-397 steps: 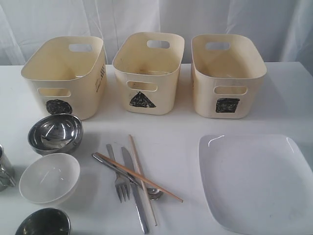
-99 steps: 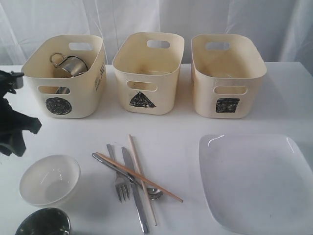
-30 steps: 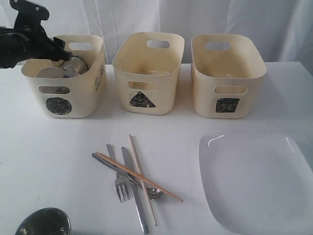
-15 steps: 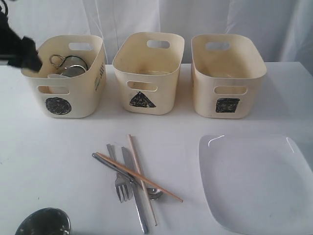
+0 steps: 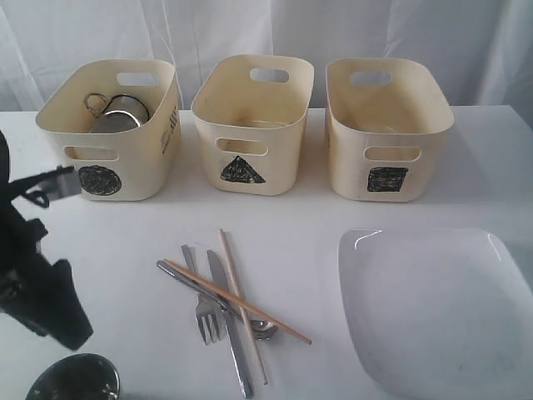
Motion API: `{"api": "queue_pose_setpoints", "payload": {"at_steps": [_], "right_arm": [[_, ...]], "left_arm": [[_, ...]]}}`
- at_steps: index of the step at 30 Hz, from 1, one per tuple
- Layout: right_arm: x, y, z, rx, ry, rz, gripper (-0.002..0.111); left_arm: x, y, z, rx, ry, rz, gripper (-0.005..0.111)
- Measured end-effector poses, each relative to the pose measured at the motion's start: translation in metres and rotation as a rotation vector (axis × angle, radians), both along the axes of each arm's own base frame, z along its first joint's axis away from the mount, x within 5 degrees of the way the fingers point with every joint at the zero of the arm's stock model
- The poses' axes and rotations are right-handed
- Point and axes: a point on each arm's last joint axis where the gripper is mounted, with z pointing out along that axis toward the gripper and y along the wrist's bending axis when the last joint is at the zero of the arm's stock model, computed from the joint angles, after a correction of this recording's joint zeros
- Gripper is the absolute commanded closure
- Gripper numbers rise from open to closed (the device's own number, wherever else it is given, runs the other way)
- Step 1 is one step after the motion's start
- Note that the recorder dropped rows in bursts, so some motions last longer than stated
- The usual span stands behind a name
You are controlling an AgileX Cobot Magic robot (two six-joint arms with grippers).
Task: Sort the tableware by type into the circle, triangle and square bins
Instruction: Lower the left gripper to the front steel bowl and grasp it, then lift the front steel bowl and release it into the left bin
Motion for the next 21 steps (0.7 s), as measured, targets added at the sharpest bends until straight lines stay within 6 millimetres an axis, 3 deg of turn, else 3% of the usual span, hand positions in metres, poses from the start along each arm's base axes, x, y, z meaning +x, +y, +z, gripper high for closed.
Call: {"api": "queue_pose_setpoints", "payload": {"at_steps": [6, 12, 21], "right_arm": [[0.0, 0.0, 0.0, 0.0, 0.0, 0.0, 0.108], [0.0, 0.0, 0.0, 0.0, 0.0, 0.0, 0.108], [0.0, 0.0, 0.0, 0.0, 0.0, 0.0, 0.108]], "left_arm": [[-0.01, 0.009, -0.037, 0.056, -0.143, -0.084, 0.028], [-0.019, 0.012, -0.055, 0.07, -0.184, -0.107, 0.028], [-0.015, 0.014, -0.069, 0.102, -0.311, 0.003, 0.028]]}}
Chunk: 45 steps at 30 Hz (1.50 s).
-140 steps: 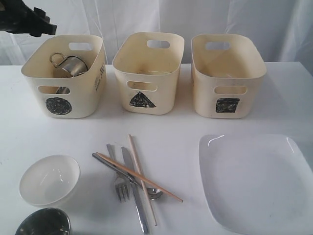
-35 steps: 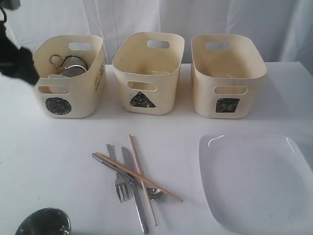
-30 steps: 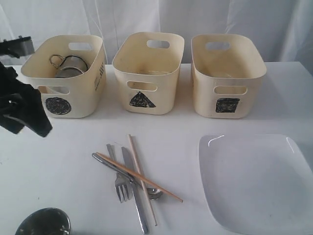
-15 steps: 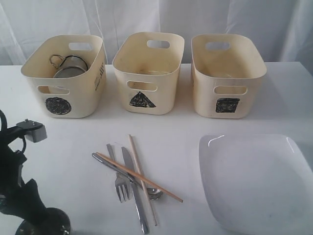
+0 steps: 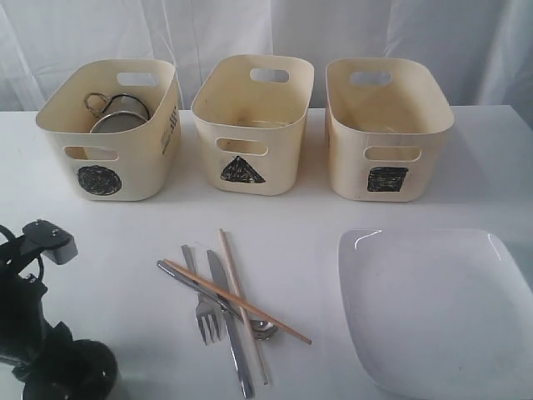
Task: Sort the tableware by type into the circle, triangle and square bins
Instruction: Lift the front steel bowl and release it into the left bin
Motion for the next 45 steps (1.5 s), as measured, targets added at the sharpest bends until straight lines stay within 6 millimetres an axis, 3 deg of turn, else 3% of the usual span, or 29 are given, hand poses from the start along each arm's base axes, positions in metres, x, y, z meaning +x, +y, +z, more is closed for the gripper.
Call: {"api": "queue_pose_setpoints", "payload": {"at_steps": [2, 4, 5, 6, 7, 13, 16, 18, 19, 21, 24, 27, 30, 36, 41, 43, 45], "right_arm": [[0.0, 0.0, 0.0, 0.0, 0.0, 0.0, 0.108], [0.0, 0.0, 0.0, 0.0, 0.0, 0.0, 0.108], [0.0, 0.0, 0.0, 0.0, 0.0, 0.0, 0.108], [0.0, 0.0, 0.0, 0.0, 0.0, 0.0, 0.108], [0.0, 0.0, 0.0, 0.0, 0.0, 0.0, 0.108], [0.0, 0.0, 0.0, 0.016, -0.001, -0.005, 0.108], [0.0, 0.0, 0.0, 0.016, -0.001, -0.005, 0.108], [0.0, 0.0, 0.0, 0.017, -0.001, -0.005, 0.108], [0.0, 0.0, 0.0, 0.017, -0.001, -0.005, 0.108], [0.0, 0.0, 0.0, 0.017, -0.001, -0.005, 0.108], [0.0, 0.0, 0.0, 0.019, -0.001, -0.005, 0.108], [0.0, 0.0, 0.0, 0.019, -0.001, -0.005, 0.108], [0.0, 0.0, 0.0, 0.019, -0.001, -0.005, 0.108], [0.0, 0.0, 0.0, 0.019, -0.001, -0.005, 0.108], [0.0, 0.0, 0.0, 0.019, -0.001, -0.005, 0.108], [0.0, 0.0, 0.0, 0.019, -0.001, -0.005, 0.108], [0.0, 0.0, 0.0, 0.019, -0.001, -0.005, 0.108]], "left_arm": [[0.005, -0.002, -0.001, -0.039, -0.048, 0.092, 0.033], [0.008, -0.005, 0.0, -0.086, -0.062, 0.158, 0.051], [0.008, -0.006, 0.0, -0.096, -0.06, 0.167, 0.069], [0.006, -0.006, -0.001, -0.102, -0.054, 0.176, 0.08], [0.005, -0.006, -0.002, -0.104, -0.048, 0.18, 0.102], [-0.002, -0.009, 0.004, -0.143, 0.006, 0.184, 0.107], [0.013, -0.011, 0.047, -0.182, -0.106, 0.223, 0.107], [0.029, -0.01, 0.093, -0.211, -0.306, 0.254, 0.107], [0.041, -0.007, 0.132, -0.226, -0.509, 0.293, 0.107], [0.053, 0.001, 0.167, -0.23, -0.745, 0.387, 0.107], [0.073, 0.021, 0.201, -0.206, -1.093, 0.6, 0.107], [0.089, 0.038, 0.212, -0.194, -1.307, 0.809, 0.107], [0.113, 0.04, 0.201, -0.184, -1.387, 0.85, 0.107], [0.184, 0.011, 0.158, -0.089, -1.397, 0.515, 0.107], [0.236, 0.0, 0.127, -0.037, -1.316, 0.438, 0.106], [0.248, -0.003, 0.122, -0.017, -1.295, 0.413, 0.101], [0.258, -0.005, 0.117, 0.011, -1.272, 0.378, 0.089]]}}
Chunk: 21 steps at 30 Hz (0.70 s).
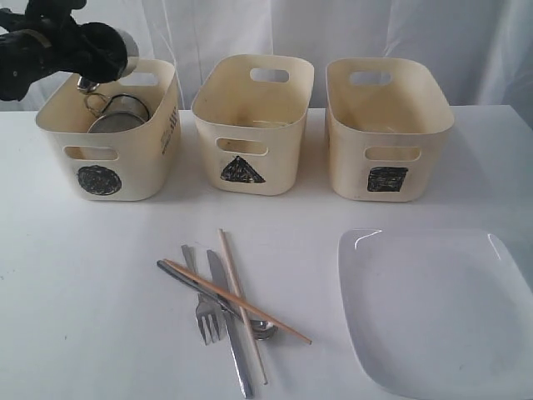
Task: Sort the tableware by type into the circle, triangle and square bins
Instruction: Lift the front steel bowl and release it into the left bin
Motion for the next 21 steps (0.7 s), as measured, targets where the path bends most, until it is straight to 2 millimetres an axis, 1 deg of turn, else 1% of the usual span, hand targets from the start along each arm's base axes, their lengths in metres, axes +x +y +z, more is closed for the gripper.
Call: {"api": "queue_pose_setpoints", "payload": {"at_steps": [1, 6, 7, 9, 11, 14, 17, 19, 21], "right_arm": [[0.0, 0.0, 0.0, 0.0, 0.0, 0.0, 0.108], [0.0, 0.0, 0.0, 0.0, 0.0, 0.0, 0.108], [0.0, 0.0, 0.0, 0.0, 0.0, 0.0, 0.108], [0.0, 0.0, 0.0, 0.0, 0.0, 0.0, 0.108], [0.0, 0.0, 0.0, 0.0, 0.0, 0.0, 0.108], [0.0, 0.0, 0.0, 0.0, 0.0, 0.0, 0.108], [0.0, 0.0, 0.0, 0.0, 0.0, 0.0, 0.108], [0.0, 0.0, 0.0, 0.0, 0.0, 0.0, 0.108], [0.0, 0.0, 0.0, 0.0, 0.0, 0.0, 0.108]], "left_arm": [[0.003, -0.001, -0.001, 0.014, 0.013, -0.004, 0.082], [0.007, -0.001, -0.005, 0.032, 0.06, -0.006, 0.031], [0.007, -0.001, -0.006, 0.021, 0.07, -0.003, 0.023], [0.007, -0.001, -0.008, -0.021, 0.083, 0.005, 0.014], [0.007, -0.001, -0.008, -0.062, 0.091, 0.014, 0.01], [0.005, -0.001, -0.002, -0.088, 0.083, 0.018, 0.01], [0.0, 0.0, 0.014, -0.099, 0.05, 0.017, 0.01], [-0.005, 0.001, 0.028, -0.105, 0.016, 0.015, 0.01], [-0.008, 0.001, 0.036, -0.107, 0.003, 0.015, 0.01]]}}
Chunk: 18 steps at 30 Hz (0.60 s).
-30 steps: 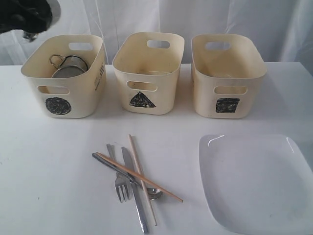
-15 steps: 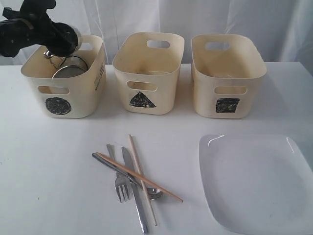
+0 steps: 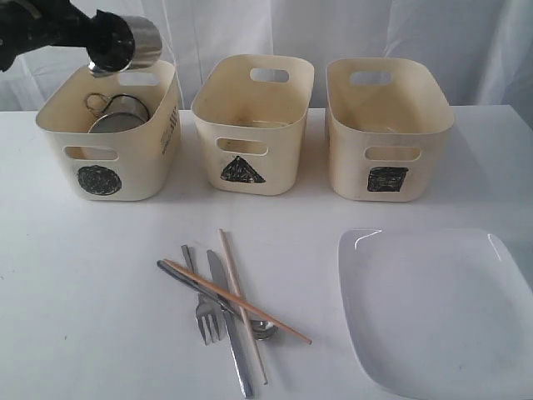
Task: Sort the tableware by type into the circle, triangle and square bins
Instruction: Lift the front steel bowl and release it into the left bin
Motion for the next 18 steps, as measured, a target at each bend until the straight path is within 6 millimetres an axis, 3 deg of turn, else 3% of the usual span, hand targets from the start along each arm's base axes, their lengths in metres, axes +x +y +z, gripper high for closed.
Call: {"api": "queue_pose_setpoints", "payload": {"at_steps": [3, 9, 18], "right_arm": [[0.0, 0.0, 0.0, 0.0, 0.0, 0.0, 0.108], [0.0, 0.0, 0.0, 0.0, 0.0, 0.0, 0.108], [0.0, 0.0, 0.0, 0.0, 0.0, 0.0, 0.108]], "left_arm": [[-0.001, 0.0, -0.003, 0.006, 0.043, 0.004, 0.01], [0.004, 0.0, -0.029, -0.021, 0.189, 0.023, 0.01], [-0.002, 0.009, -0.013, 0.0, 0.292, 0.06, 0.01]]}}
